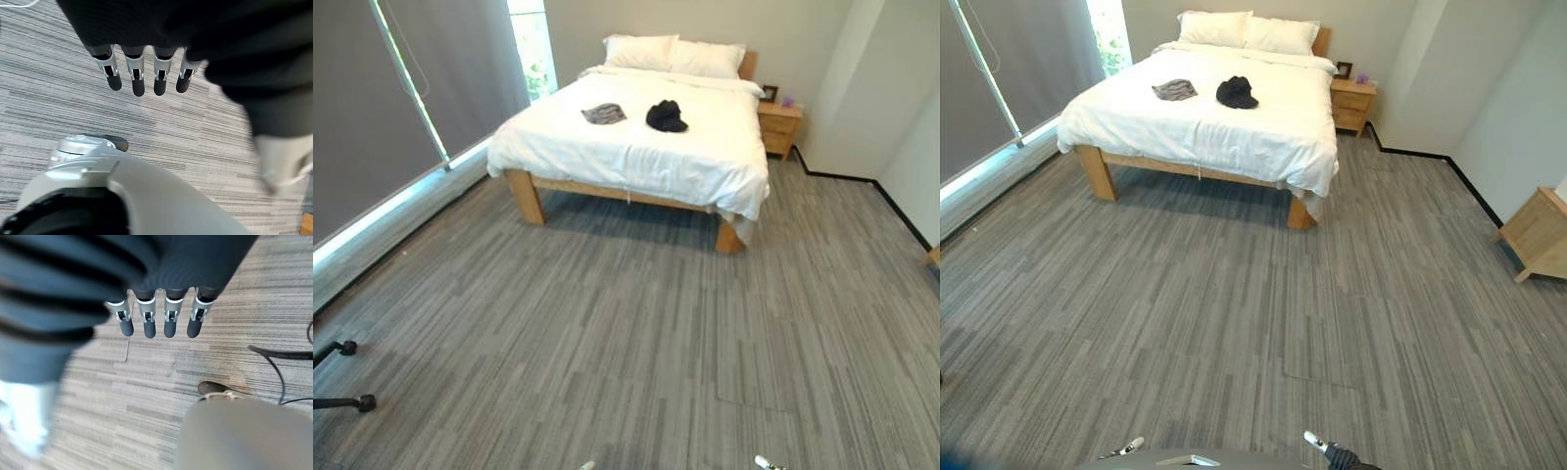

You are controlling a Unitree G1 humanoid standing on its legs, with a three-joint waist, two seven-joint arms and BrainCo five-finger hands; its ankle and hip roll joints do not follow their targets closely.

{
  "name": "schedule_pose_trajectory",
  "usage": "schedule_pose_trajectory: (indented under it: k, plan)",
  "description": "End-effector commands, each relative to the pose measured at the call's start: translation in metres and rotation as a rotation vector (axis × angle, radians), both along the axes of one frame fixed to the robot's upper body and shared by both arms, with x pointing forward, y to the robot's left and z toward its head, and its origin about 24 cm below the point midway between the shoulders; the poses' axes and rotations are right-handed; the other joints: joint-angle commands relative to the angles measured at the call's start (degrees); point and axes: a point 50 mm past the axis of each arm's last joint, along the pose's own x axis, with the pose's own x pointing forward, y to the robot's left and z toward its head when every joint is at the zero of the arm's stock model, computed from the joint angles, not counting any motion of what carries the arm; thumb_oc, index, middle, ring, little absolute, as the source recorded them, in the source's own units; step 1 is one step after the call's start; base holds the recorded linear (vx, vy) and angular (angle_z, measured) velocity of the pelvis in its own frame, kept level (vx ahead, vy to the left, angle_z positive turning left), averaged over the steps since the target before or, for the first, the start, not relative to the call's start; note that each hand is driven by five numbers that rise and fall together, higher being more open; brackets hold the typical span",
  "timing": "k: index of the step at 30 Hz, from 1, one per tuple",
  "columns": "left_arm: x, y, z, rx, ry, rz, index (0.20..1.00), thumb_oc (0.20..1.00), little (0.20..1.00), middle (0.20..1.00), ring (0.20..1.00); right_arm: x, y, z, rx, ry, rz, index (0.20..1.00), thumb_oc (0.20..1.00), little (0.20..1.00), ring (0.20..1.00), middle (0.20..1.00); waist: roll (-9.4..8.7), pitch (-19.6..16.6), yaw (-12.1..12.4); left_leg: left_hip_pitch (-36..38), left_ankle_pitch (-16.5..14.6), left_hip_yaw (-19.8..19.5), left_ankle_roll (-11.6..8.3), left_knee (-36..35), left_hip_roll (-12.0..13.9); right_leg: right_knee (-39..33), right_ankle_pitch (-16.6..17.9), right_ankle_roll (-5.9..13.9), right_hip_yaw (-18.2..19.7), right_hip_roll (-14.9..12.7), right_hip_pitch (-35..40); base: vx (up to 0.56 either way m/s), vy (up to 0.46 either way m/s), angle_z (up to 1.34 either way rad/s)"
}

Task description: Pick up bed clothes into laundry basket.

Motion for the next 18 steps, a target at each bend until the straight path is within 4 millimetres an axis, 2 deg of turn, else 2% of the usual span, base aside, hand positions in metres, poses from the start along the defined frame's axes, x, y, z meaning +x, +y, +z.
schedule_pose_trajectory:
  k: [1,5,8,11,13,14,15,16,18]
  plan:
    - [0.041,-0.008,0.006,-0.003,-0.116,-0.030,1.000,1.000,1.000,1.000,1.000,0.015,-0.001,0.003,0.002,-0.044,0.020,1.000,1.000,1.000,1.000,1.000,-1.14,2.24,-0.52,3.07,-0.89,-1.56,-2.42,-3.72,2.22,-5.05,3.28,6.82,-0.86,-5.59,2.39,0.00,0.019,-0.04]
    - [0.043,-0.007,0.006,0.011,-0.122,-0.034,1.000,1.000,1.000,1.000,1.000,0.014,0.000,0.003,0.004,-0.044,0.016,1.000,1.000,1.000,1.000,1.000,-1.35,2.11,-0.80,3.18,-1.15,-1.41,-2.38,-3.72,2.22,-5.03,3.22,6.84,-0.45,-5.60,2.45,0.01,0.007,-0.02]
    - [0.050,0.003,0.010,0.035,-0.154,0.014,1.000,1.000,1.000,1.000,1.000,0.020,-0.001,0.004,0.032,-0.085,-0.091,1.000,1.000,1.000,1.000,1.000,-1.57,1.68,-1.13,3.54,-1.52,-0.99,-2.44,-3.72,2.25,-5.24,3.16,6.87,0.17,-5.50,2.57,0.02,0.009,-0.02]
    - [0.077,0.013,0.022,0.045,-0.288,0.077,1.000,1.000,1.000,1.000,1.000,0.039,-0.010,0.012,0.076,-0.196,-0.267,1.000,1.000,1.000,1.000,1.000,-1.34,1.49,-1.61,3.64,-1.69,-0.49,-2.61,-3.72,2.38,-5.29,3.16,6.95,0.53,-5.44,2.49,0.02,0.025,-0.09]
    - [0.107,0.020,0.039,0.054,-0.443,0.068,1.000,1.000,1.000,1.000,1.000,0.062,-0.020,0.023,0.099,-0.313,-0.322,1.000,1.000,1.000,1.000,1.000,-1.03,1.68,-1.73,3.43,-1.60,-0.59,-2.67,-3.72,2.34,-5.25,3.26,7.14,0.51,-5.48,2.26,-0.01,0.033,-0.16]
    - [0.106,0.020,0.039,0.054,-0.443,0.068,1.000,1.000,1.000,1.000,1.000,0.062,-0.020,0.023,0.099,-0.313,-0.322,1.000,1.000,1.000,1.000,1.000,-1.03,1.68,-1.73,3.43,-1.60,-0.59,-2.67,-3.72,2.34,-5.25,3.26,7.14,0.51,-5.48,2.26,-0.02,0.036,-0.08]
    - [0.130,0.023,0.059,0.042,-0.583,0.041,1.000,1.000,1.000,1.000,1.000,0.084,-0.030,0.037,0.098,-0.426,-0.320,1.000,1.000,1.000,1.000,1.000,-0.69,1.89,-1.70,3.18,-1.45,-0.76,-2.67,-3.72,2.27,-5.23,3.51,7.33,0.37,-5.64,2.04,-0.02,0.037,-0.01]
    - [0.143,0.024,0.074,0.030,-0.678,0.033,1.000,1.000,1.000,1.000,1.000,0.099,-0.033,0.048,0.106,-0.504,-0.302,1.000,1.000,1.000,1.000,1.000,-0.52,1.97,-1.70,3.01,-1.37,-0.78,-2.68,-3.72,2.26,-5.24,3.60,7.44,0.33,-5.67,1.91,-0.03,0.049,0.00]
    - [0.157,0.022,0.097,-0.001,-0.814,0.022,1.000,1.000,1.000,1.000,1.000,0.118,-0.039,0.069,0.099,-0.638,-0.296,1.000,1.000,1.000,1.000,1.000,-0.20,2.14,-1.67,2.84,-1.29,-0.83,-2.67,-3.72,2.19,-5.27,3.74,7.64,0.10,-5.76,1.84,-0.02,0.036,-0.01]
